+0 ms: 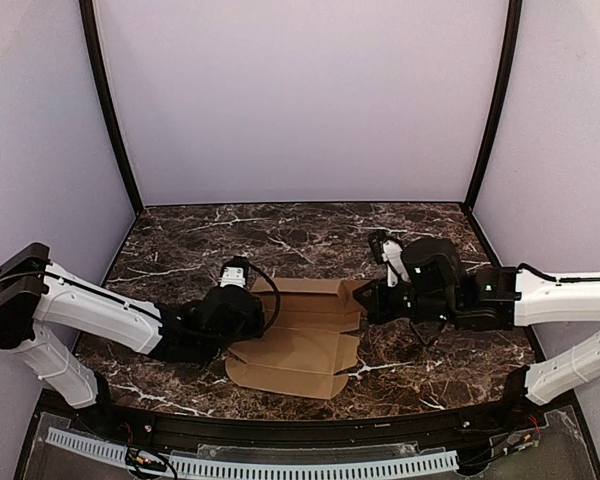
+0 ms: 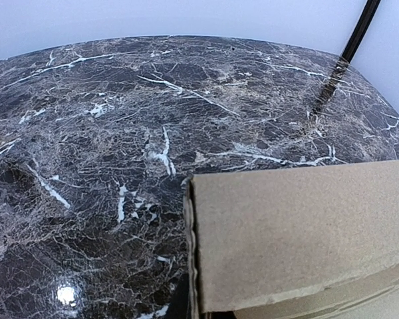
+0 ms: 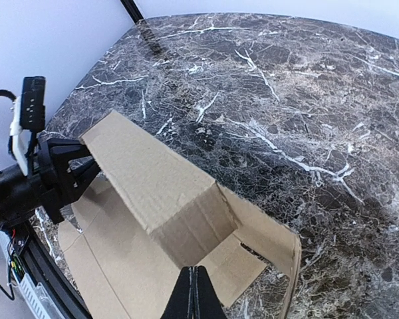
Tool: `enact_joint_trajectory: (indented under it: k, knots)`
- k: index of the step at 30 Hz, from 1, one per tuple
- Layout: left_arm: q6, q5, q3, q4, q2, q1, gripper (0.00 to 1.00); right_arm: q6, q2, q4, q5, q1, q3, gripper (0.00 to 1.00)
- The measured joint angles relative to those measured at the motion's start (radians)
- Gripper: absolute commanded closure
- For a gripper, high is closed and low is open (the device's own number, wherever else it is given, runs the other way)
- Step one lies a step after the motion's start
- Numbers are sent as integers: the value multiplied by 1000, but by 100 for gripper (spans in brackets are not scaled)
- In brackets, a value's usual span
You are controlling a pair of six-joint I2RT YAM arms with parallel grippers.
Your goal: Fold the paper box
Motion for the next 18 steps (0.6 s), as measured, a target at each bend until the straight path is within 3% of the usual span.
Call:
enact_joint_trajectory:
  k: [7,18]
  knots:
    - [-2,52,6,0,-18,53,99,-92,-167,-52,-22,0,-5,100]
    - [-63,217,6,7,-109,108,100,-262,-395,5,-122,0,-143,100]
